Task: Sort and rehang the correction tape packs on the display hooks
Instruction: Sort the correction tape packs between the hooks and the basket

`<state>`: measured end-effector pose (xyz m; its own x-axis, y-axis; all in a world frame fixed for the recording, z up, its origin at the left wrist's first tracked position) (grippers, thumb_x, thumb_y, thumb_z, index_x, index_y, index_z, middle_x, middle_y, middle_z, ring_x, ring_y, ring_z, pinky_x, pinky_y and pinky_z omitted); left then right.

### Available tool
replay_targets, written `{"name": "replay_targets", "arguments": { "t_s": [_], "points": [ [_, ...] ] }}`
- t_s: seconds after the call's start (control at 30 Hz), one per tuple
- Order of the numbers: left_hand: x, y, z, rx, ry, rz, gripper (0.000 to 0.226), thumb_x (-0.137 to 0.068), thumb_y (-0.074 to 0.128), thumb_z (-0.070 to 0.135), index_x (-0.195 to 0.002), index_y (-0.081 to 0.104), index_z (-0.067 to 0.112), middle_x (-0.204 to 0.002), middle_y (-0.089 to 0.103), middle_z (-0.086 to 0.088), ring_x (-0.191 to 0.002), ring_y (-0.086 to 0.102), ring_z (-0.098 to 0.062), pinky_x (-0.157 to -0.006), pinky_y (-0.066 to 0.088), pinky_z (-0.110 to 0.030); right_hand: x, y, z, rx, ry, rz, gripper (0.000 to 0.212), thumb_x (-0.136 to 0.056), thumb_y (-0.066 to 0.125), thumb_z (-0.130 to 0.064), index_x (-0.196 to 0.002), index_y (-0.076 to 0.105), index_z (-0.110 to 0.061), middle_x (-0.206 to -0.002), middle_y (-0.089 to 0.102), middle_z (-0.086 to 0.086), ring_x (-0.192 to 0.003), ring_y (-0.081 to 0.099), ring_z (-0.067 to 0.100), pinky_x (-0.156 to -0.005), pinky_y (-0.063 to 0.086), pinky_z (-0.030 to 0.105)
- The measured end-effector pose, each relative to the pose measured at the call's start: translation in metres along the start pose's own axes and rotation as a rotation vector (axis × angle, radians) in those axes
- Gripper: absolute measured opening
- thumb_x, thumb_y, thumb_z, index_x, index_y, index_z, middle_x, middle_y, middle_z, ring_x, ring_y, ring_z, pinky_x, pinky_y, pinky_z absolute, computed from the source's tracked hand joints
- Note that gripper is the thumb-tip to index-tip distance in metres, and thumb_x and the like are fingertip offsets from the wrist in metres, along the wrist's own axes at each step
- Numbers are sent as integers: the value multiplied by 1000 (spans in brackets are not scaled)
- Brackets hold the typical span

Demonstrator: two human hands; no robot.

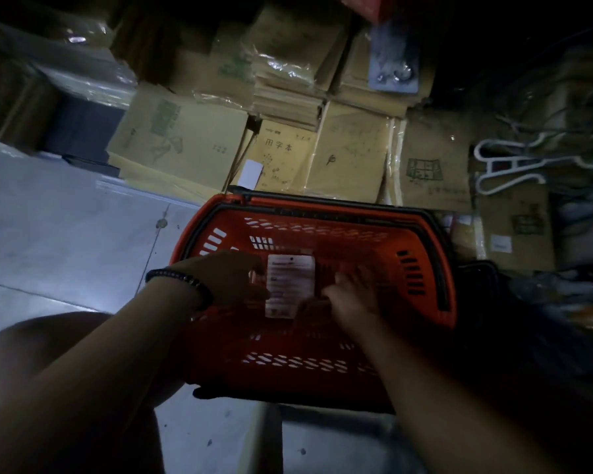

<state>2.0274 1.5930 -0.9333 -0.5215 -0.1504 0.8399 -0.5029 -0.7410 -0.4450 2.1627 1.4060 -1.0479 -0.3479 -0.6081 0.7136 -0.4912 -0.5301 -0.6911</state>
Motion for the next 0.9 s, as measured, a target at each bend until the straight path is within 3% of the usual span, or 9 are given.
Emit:
{"name": "replay_targets", "arguments": {
  "t_s": [0.13,0.27,0.4,0.47,0.57,0.63,0.73,0.83,0.9],
  "points": [
    [25,-15,12,129,22,94,55,-101,65,52,-150,52,32,-150,61,-2,-134,60,-24,-108,48,-40,39,-42,-19,-211,-57,202,38,-100,57,-42,-135,66,-32,-151,50,-1,-145,40,27,-122,30,42],
    [66,-27,3,596,28,303,52,-92,64,70,-136,59,43,-129,71,2,-121,68,-25,-110,52,-56,103,-102,-29,-192,-154,475,31,-88,77,-44,-119,75,-38,-114,52,-9,-114,52,23,-95,45,38],
    [114,-13,6,1060,-29,231,76,-70,72,87,-127,69,37,-125,77,-5,-113,74,-32,-109,53,-58,184,-160,-41,-221,-332,727,44,-87,80,-21,-127,75,-40,-121,58,-5,-119,54,24,-93,47,41],
    [140,-7,20,1134,-18,203,73,-75,69,81,-127,72,30,-129,76,-7,-114,74,-33,-106,55,-51,223,-187,-40,-458,-333,828,25,-98,67,-47,-118,78,-36,-120,58,-8,-121,54,14,-98,46,37],
    [175,1,45,1397,16,125,65,-87,68,67,-130,75,20,-125,77,-16,-98,78,-38,-82,64,-46,277,-218,-53,-523,-408,1000,60,-98,40,-72,-112,82,-30,-120,60,-5,-122,54,11,-102,44,31],
    [196,-5,65,1553,171,82,59,-96,63,58,-131,76,12,-128,75,-21,-100,79,-40,-77,67,-51,306,-233,-60,-443,-475,1106,52,-103,41,-66,-113,82,-36,-121,61,-5,-123,54,15,-102,43,33],
    [235,-21,91,1612,354,80,54,-101,56,48,-130,76,7,-132,73,-24,-110,77,-40,-91,63,-58,336,-251,-63,-281,-566,1325,23,-103,59,-48,-121,73,-51,-126,56,-11,-126,50,14,-98,40,40],
    [269,-42,100,1584,482,197,50,-99,61,33,-139,66,4,-138,69,-27,-127,65,-49,-104,52,-67,352,-274,-63,-102,-636,1417,31,-107,62,-36,-134,66,-52,-134,53,-5,-128,52,22,-95,42,44],
    [292,-59,107,1523,601,262,45,-98,70,32,-138,68,12,-140,68,-25,-129,64,-51,-100,55,-68,363,-295,-62,25,-638,1352,55,-104,66,-19,-144,56,-54,-142,50,0,-133,48,27,-96,41,45]
  ]
}}
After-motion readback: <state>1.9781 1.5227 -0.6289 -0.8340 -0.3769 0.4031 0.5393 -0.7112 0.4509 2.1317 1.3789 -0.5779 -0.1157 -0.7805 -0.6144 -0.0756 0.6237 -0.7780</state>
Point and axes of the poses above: each hand's wrist, its own x-axis away from the middle knuckle, its own y-axis out of the palm, z = x × y, the point moved 6 cm from there along -x, towards the middle knuckle
